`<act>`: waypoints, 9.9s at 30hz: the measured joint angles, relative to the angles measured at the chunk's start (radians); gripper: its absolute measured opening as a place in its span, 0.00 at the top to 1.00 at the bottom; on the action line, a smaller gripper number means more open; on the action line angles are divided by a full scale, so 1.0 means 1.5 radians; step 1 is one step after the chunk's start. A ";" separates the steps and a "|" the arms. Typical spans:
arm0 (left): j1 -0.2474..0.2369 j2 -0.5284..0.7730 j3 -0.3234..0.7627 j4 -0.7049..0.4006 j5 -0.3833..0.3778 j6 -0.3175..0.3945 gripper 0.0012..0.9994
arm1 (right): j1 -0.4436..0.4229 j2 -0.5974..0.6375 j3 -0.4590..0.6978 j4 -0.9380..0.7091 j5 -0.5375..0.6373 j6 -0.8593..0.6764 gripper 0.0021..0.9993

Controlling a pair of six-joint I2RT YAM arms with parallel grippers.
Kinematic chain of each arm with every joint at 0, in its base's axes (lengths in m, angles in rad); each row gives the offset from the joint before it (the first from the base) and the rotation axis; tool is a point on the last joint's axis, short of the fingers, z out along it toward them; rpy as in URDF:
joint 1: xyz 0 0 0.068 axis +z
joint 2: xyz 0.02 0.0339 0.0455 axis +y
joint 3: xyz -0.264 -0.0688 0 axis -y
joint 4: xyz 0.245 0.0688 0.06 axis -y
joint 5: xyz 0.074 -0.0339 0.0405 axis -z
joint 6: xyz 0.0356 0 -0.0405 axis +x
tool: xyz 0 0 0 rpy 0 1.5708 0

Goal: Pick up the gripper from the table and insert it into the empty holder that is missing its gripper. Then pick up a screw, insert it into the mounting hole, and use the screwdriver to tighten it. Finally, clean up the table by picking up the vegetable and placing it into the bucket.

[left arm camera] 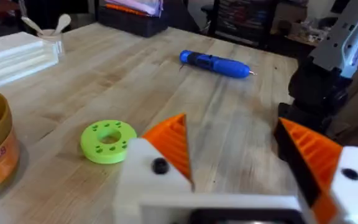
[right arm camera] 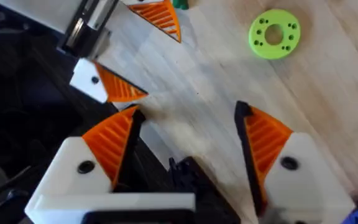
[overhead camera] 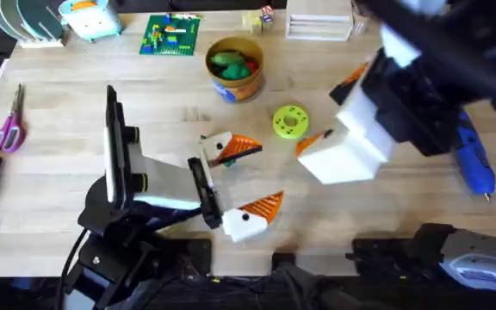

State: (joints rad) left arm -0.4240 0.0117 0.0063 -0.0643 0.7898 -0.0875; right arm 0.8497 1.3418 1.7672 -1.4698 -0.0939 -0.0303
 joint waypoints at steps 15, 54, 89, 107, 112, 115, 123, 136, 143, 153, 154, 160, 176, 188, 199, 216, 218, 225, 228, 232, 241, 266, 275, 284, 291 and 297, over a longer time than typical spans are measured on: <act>0.000 0.000 0.000 0.000 0.000 0.003 0.99 | -0.003 -0.047 0.000 -0.039 -0.052 0.000 0.10; 0.000 0.000 0.000 0.000 -0.001 0.003 0.99 | -0.807 0.065 -0.203 0.157 0.068 -0.148 0.09; 0.000 0.000 0.000 0.001 -0.012 0.004 1.00 | -0.981 0.347 -0.304 0.334 0.099 -0.357 0.08; 0.000 0.000 0.000 0.003 -0.041 0.004 1.00 | -0.986 0.366 -0.303 0.344 0.111 -0.362 0.34; 0.000 0.000 0.000 0.003 -0.041 0.004 1.00 | -0.986 0.366 -0.303 0.342 0.112 -0.362 0.37; 0.000 0.000 0.000 0.003 -0.041 0.004 1.00 | -0.986 0.366 -0.303 0.342 0.112 -0.362 0.41; 0.000 0.000 0.000 0.003 -0.041 0.004 1.00 | -0.986 0.366 -0.302 0.339 0.112 -0.362 0.55; 0.000 0.000 0.000 0.003 -0.041 0.004 1.00 | -0.986 0.367 -0.302 0.335 0.112 -0.364 0.74; 0.000 0.000 0.000 0.003 -0.041 0.004 1.00 | -0.986 0.367 -0.302 0.334 0.115 -0.364 0.75; 0.000 0.000 0.000 0.003 -0.041 0.004 1.00 | -0.983 0.374 -0.290 0.311 0.117 -0.364 0.77; 0.000 0.000 0.000 0.003 -0.041 0.004 1.00 | -0.983 0.374 -0.287 0.309 0.116 -0.364 0.77; 0.000 0.000 0.000 0.003 -0.041 0.004 1.00 | -0.983 0.348 -0.281 0.309 0.068 -0.364 0.78; 0.000 0.000 0.000 0.003 -0.041 0.003 1.00 | -0.966 0.043 -0.281 0.383 -0.121 -0.303 0.80; 0.000 0.000 0.000 0.003 -0.041 0.004 1.00 | -0.893 -0.086 -0.281 0.403 -0.255 -0.271 0.82; 0.000 0.000 0.000 0.003 -0.041 0.004 1.00 | -0.836 -0.202 -0.309 0.460 -0.295 -0.255 0.83; 0.000 0.000 0.000 0.003 -0.044 0.004 1.00 | -0.518 -0.380 -0.682 1.054 -0.354 0.017 0.85; 0.000 0.000 0.000 0.003 -0.046 0.004 1.00 | -0.478 -0.379 -0.688 1.066 -0.354 0.025 0.85; 0.000 0.000 0.000 0.003 -0.046 0.004 1.00 | -0.362 -0.380 -0.691 1.148 -0.354 0.059 0.85; 0.000 0.000 0.000 0.003 -0.046 0.004 1.00 | -0.324 -0.380 -0.691 1.159 -0.354 0.080 0.85; 0.000 0.000 0.000 0.003 -0.046 0.004 1.00 | -0.273 -0.380 -0.691 1.161 -0.355 0.093 0.86; 0.000 0.000 0.000 0.003 -0.048 0.004 1.00 | -0.183 -0.378 -0.691 1.195 -0.355 0.114 0.86; 0.000 0.000 0.000 0.003 -0.048 0.031 1.00 | -0.078 -0.280 -0.691 1.264 -0.355 0.151 0.87; 0.000 0.000 0.000 0.003 -0.049 0.031 1.00 | -0.077 -0.239 -0.691 1.300 -0.355 0.152 0.88; 0.000 0.000 0.000 0.003 -0.049 0.031 1.00 | -0.076 -0.239 -0.691 1.311 -0.385 0.152 0.88; 0.000 0.000 0.000 0.003 -0.049 0.031 1.00 | -0.071 -0.239 -0.691 1.309 -0.398 0.152 0.88; 0.000 0.000 0.000 0.003 -0.049 0.031 1.00 | -0.071 -0.224 -0.691 1.312 -0.402 0.147 0.88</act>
State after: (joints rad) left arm -0.4240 0.0120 0.0063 -0.0601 0.7170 -0.0402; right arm 0.7433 1.0051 0.7307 0.4984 -0.6971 0.1902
